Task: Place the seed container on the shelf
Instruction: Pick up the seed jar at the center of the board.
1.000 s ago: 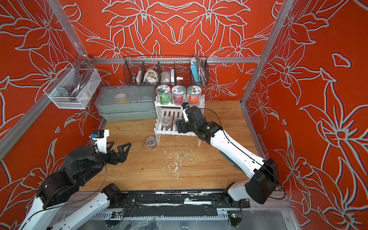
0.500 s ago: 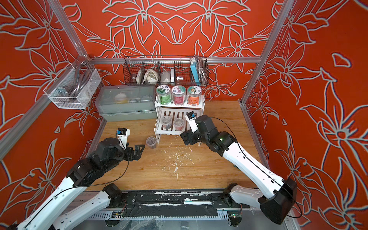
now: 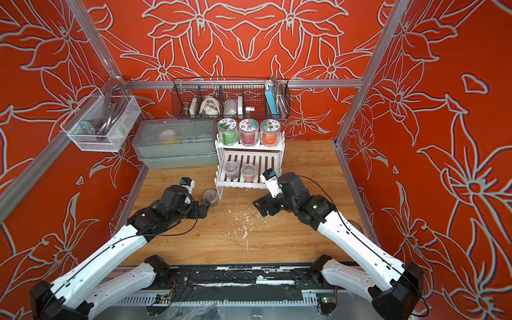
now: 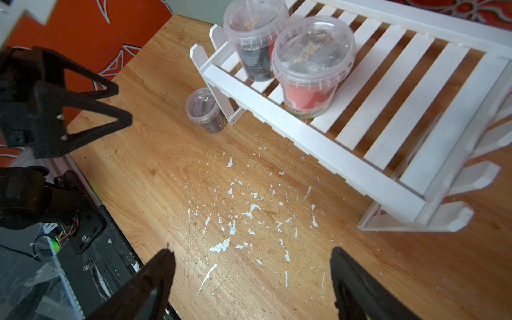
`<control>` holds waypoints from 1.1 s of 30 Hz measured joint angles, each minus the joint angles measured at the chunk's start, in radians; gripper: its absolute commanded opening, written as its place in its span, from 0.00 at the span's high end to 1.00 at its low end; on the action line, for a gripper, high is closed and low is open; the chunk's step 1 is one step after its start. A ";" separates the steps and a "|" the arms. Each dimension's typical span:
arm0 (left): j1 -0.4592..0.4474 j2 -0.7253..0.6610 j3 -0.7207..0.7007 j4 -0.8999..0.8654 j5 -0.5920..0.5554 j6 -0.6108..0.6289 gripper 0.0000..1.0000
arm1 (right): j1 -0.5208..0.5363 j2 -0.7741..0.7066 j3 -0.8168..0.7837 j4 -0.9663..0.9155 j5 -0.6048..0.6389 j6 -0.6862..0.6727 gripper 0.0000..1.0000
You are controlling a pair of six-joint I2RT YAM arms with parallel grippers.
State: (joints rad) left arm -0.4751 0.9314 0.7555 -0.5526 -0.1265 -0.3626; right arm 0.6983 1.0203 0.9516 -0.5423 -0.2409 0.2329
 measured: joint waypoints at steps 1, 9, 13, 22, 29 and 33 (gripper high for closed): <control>0.013 0.030 -0.005 0.025 0.011 0.003 0.01 | 0.000 -0.003 -0.005 0.000 -0.006 0.000 0.09; 0.053 0.241 -0.041 0.206 0.079 0.058 0.01 | 0.000 -0.012 -0.010 0.004 -0.024 0.000 0.09; 0.056 0.291 -0.042 0.270 0.076 0.093 0.01 | 0.000 -0.012 -0.011 0.004 -0.024 -0.003 0.09; 0.057 0.418 0.004 0.312 0.038 0.157 0.01 | 0.000 -0.012 -0.011 0.004 -0.024 -0.007 0.09; 0.057 0.504 0.063 0.329 0.017 0.184 0.01 | 0.000 -0.012 -0.011 0.004 -0.024 -0.013 0.09; 0.057 0.526 0.068 0.327 0.008 0.188 0.01 | 0.000 -0.012 -0.011 0.004 -0.024 -0.015 0.09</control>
State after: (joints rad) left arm -0.4179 1.4574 0.8238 -0.2256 -0.1188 -0.1745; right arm 0.6983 1.0084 0.9409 -0.5385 -0.2649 0.2176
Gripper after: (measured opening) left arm 0.986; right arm 0.909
